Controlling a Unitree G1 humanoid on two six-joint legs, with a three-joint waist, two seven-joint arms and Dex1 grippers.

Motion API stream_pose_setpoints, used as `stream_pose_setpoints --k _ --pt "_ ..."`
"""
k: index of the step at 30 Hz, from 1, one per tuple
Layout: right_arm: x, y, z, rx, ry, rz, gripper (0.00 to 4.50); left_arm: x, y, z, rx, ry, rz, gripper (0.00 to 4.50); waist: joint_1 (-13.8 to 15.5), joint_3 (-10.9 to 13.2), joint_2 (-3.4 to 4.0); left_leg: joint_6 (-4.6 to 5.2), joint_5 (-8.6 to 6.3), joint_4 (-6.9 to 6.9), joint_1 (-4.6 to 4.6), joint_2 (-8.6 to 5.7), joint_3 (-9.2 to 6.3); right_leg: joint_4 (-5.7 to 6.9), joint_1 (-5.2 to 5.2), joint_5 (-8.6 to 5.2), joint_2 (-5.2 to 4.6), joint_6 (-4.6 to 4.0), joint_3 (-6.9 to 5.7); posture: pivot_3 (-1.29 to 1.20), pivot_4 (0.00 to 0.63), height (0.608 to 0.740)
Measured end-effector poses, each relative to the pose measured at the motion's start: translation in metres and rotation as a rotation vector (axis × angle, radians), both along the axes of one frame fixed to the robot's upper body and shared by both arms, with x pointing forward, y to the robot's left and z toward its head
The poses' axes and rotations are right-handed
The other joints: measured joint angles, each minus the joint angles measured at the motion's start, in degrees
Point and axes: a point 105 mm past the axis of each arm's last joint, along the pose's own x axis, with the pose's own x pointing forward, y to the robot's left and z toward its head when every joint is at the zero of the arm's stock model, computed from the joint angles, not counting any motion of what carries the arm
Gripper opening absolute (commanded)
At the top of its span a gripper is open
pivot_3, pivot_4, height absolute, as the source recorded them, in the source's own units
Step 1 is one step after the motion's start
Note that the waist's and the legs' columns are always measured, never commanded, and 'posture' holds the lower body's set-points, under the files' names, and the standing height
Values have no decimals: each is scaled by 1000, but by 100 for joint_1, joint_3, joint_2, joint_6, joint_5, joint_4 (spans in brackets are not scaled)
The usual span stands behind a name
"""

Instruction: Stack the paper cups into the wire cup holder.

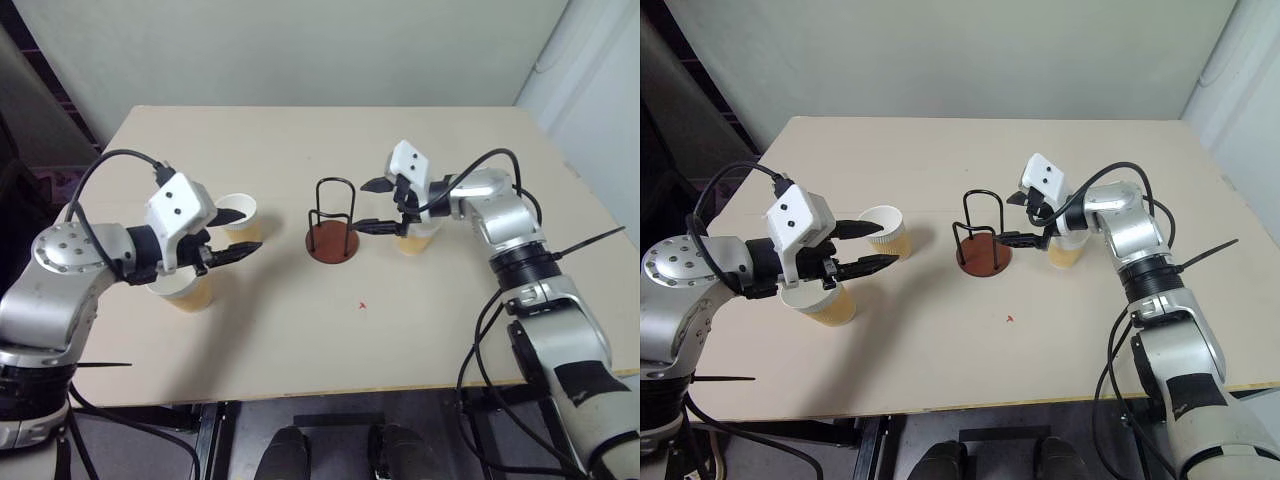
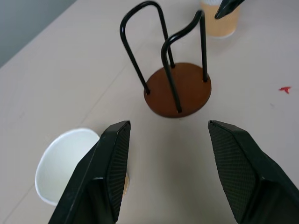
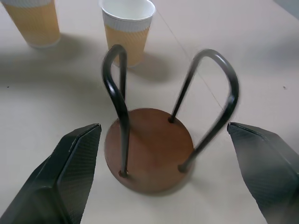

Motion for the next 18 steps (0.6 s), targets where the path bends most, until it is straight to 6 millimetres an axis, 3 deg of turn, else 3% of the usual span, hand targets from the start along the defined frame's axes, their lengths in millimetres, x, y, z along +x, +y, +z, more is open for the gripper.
stream_pose_setpoints --k 4,7,18 --pt "-2 14 -7 23 24 23 4500 -1 -1 1 3 -3 -3 2820 -4 0 0 33 -20 0 0 0 -3 5 -1 0 0 -1 0 0 150 740" --pt "0 14 -11 25 34 10 3923 -1 -1 1 3 -3 -2 2858 4 0 0 33 -14 3 1 0 -7 13 0 2 0 -2 0 0 150 740" --pt "-7 8 -16 21 67 40 29 -3 1 2 29 6 -10 2858 0 0 0 31 -7 2 3 0 -5 15 0 5 0 -5 0 0 150 740"
